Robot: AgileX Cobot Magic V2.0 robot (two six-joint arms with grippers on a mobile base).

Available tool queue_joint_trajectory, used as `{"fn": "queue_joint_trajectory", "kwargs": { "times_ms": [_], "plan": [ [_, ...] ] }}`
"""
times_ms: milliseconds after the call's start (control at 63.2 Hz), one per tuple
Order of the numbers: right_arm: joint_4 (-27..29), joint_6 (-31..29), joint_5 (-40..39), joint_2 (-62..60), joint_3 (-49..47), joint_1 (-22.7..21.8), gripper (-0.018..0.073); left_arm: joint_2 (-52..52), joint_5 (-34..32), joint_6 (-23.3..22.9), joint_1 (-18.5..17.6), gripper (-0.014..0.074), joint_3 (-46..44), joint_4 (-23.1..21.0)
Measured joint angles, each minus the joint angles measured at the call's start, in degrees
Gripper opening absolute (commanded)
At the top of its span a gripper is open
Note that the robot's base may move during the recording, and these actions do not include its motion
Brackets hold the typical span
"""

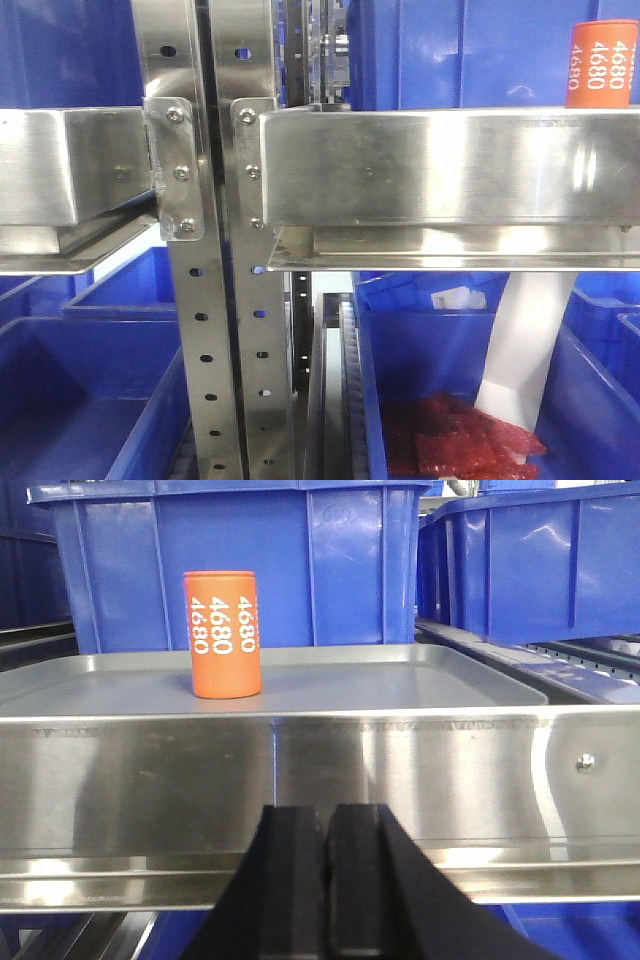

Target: Grab orange capacitor from left shelf to right conveyor

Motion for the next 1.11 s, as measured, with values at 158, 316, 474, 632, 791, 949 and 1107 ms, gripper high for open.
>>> {"fn": "queue_joint_trajectory", "kwargs": {
  "times_ms": [158,316,474,632,791,949,1107],
  "plan": [
    [0.00,0.00,0.00,0.00,0.00,0.00,0.0057,0.00,0.00,0.00,0.00,-0.0127,0.00,0.00],
    [0.00,-0.10,-0.52,0.00,0.00,0.00,0.0057,0.00,0.00,0.00,0.00,-0.0127,0.00,0.00],
    [0.00,-0.10,1.47,0.00,-3.15,0.00,0.0057,0.00,0.00,0.00,0.00,-0.0127,0.00,0.00],
    [0.00,-0.10,6.48,2.79,-15.03,0.00,0.0060,0.00,0.00,0.00,0.00,-0.0127,0.00,0.00],
    [0.00,-0.10,8.89,12.65,-26.00,0.00,0.0137,0.00,0.00,0.00,0.00,-0.0127,0.00,0.00],
    [0.00,-0.10,9.29,24.51,-33.47,0.23,0.0433,0.00,0.00,0.00,0.00,-0.0127,0.00,0.00],
    [0.00,-0.10,9.41,34.70,-37.30,2.59,0.0627,0.00,0.00,0.00,0.00,-0.0127,0.00,0.00]
  ]
}}
